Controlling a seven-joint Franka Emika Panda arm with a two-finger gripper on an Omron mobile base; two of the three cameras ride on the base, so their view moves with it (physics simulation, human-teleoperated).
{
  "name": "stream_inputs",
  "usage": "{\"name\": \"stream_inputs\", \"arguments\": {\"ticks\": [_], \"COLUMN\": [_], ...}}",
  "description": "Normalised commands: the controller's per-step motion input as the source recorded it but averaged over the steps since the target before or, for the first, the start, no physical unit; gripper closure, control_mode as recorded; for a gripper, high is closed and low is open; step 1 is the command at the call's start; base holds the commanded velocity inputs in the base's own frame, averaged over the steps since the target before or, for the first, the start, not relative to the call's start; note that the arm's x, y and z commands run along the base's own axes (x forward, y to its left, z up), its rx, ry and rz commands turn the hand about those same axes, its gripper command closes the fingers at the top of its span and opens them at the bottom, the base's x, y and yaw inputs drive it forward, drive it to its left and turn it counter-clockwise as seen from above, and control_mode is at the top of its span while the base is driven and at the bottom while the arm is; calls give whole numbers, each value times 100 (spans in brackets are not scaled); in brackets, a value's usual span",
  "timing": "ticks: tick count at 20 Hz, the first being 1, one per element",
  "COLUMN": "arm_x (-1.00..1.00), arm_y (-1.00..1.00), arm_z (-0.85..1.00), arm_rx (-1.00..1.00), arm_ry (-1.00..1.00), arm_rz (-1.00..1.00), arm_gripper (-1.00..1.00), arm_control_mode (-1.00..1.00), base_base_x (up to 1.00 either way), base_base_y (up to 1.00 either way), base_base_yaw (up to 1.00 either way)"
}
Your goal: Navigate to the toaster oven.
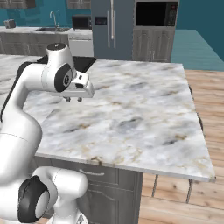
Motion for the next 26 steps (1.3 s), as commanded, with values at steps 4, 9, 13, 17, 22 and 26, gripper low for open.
{"name": "stream_inputs", "arguments": {"ticks": [4,9,13,17,22,26], "arm_x": [-37,-100,-100,-77,-16,0], "arm_y": [0,0,-2,-1,0,0], "arm_z": [0,0,0,0,0,0], "arm_rx": [0,7,11,7,0,0], "arm_ry": [0,-2,-2,-2,-2,0], "arm_rz": [0,-5,-6,-3,0,0], "arm_gripper": [-100,-100,-100,-100,-100,-100], "arm_control_mode": [-100,-100,-100,-100,-100,100], "base_base_x": [0,0,0,0,0,0], "base_base_y": [0,0,0,0,0,0], "base_base_yaw": [0,0,0,0,0,0]}}
